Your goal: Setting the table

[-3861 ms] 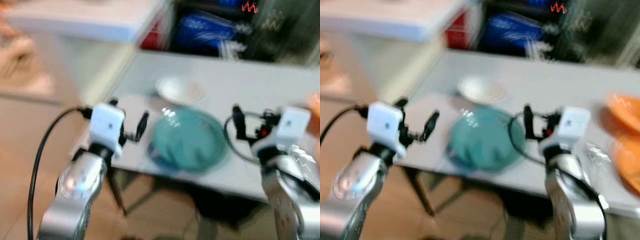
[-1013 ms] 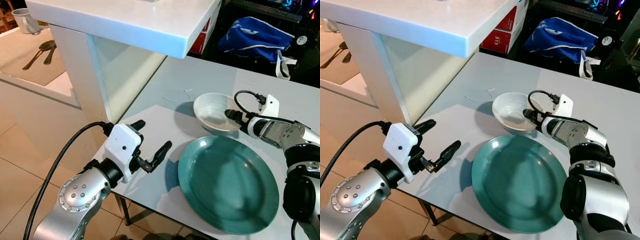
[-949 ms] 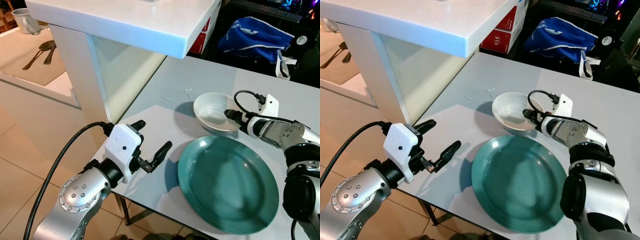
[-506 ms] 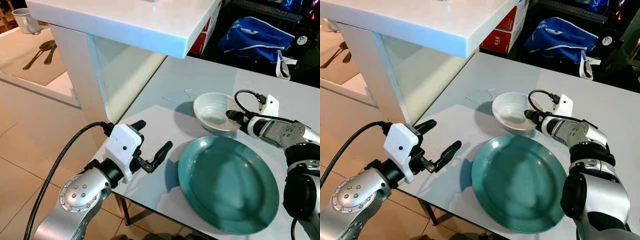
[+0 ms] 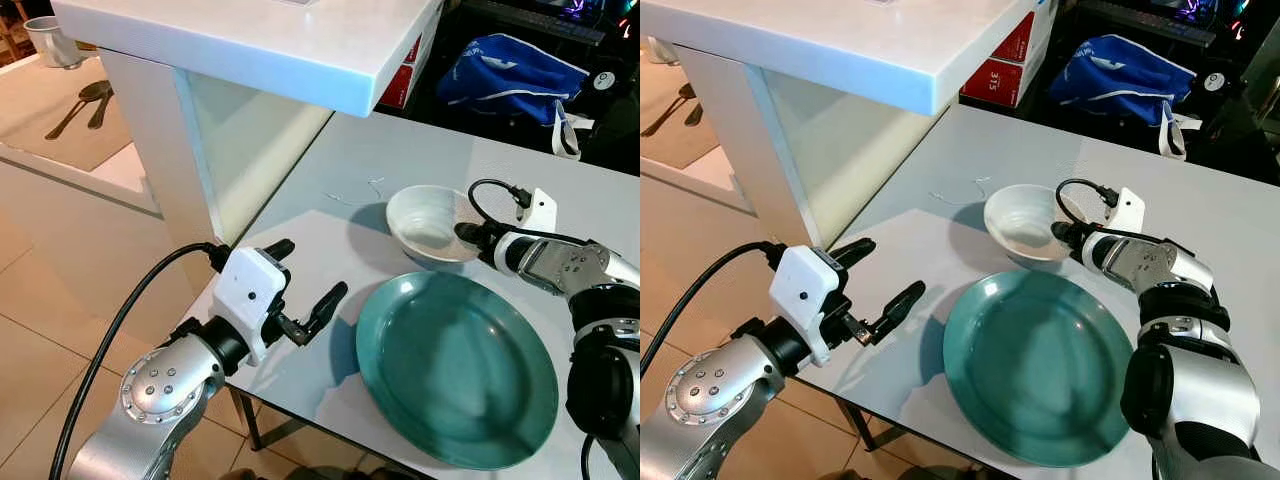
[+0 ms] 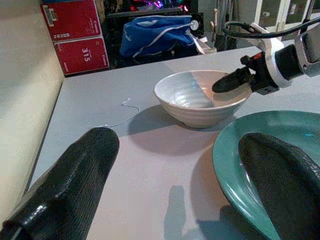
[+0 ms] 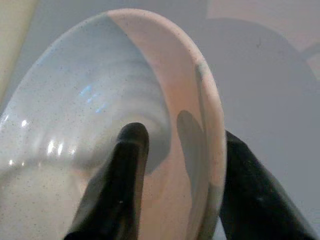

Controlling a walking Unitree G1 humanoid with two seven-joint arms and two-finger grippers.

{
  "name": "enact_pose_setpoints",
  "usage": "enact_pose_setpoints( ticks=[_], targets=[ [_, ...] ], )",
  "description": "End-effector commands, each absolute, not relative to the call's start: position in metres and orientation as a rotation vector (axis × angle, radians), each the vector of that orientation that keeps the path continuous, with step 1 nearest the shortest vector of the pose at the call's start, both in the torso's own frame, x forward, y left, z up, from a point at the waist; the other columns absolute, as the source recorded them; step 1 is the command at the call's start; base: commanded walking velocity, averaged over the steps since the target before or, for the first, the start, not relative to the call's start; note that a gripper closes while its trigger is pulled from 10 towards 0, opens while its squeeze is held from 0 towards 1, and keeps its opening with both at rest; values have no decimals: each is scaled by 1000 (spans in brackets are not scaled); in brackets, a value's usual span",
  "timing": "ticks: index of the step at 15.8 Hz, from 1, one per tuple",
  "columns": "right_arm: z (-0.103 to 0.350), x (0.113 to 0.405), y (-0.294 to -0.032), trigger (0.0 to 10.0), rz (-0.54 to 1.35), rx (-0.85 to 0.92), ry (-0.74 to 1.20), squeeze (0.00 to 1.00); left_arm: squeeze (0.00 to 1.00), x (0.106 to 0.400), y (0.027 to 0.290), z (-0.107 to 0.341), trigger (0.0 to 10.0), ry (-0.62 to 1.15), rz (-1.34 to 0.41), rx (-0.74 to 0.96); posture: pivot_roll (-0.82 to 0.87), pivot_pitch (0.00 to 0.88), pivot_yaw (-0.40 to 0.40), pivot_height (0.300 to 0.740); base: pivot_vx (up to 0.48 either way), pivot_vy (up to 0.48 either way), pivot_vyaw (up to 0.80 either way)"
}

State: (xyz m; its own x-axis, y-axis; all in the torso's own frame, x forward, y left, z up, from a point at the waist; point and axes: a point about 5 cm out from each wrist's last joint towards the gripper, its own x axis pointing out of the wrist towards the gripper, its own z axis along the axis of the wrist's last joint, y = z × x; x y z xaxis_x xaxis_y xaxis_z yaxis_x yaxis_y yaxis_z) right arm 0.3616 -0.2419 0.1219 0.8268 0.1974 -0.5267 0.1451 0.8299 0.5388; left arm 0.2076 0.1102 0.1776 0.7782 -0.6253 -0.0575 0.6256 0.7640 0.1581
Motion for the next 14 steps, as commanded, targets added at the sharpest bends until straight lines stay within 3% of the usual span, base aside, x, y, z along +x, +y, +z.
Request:
enact_pose_setpoints(
  ticks=[1, 14],
  targets=[
    [132, 366, -244, 0, 33, 605, 574, 0, 0, 208, 108, 181, 10000, -20, -694, 182, 77, 23, -58, 740, 0, 0, 0],
    [152, 373, -245, 0, 82, 708, 490, 0, 0, 211, 108, 181, 10000, -24, -696, 183, 72, 15, -57, 740, 0, 0, 0]
  ],
)
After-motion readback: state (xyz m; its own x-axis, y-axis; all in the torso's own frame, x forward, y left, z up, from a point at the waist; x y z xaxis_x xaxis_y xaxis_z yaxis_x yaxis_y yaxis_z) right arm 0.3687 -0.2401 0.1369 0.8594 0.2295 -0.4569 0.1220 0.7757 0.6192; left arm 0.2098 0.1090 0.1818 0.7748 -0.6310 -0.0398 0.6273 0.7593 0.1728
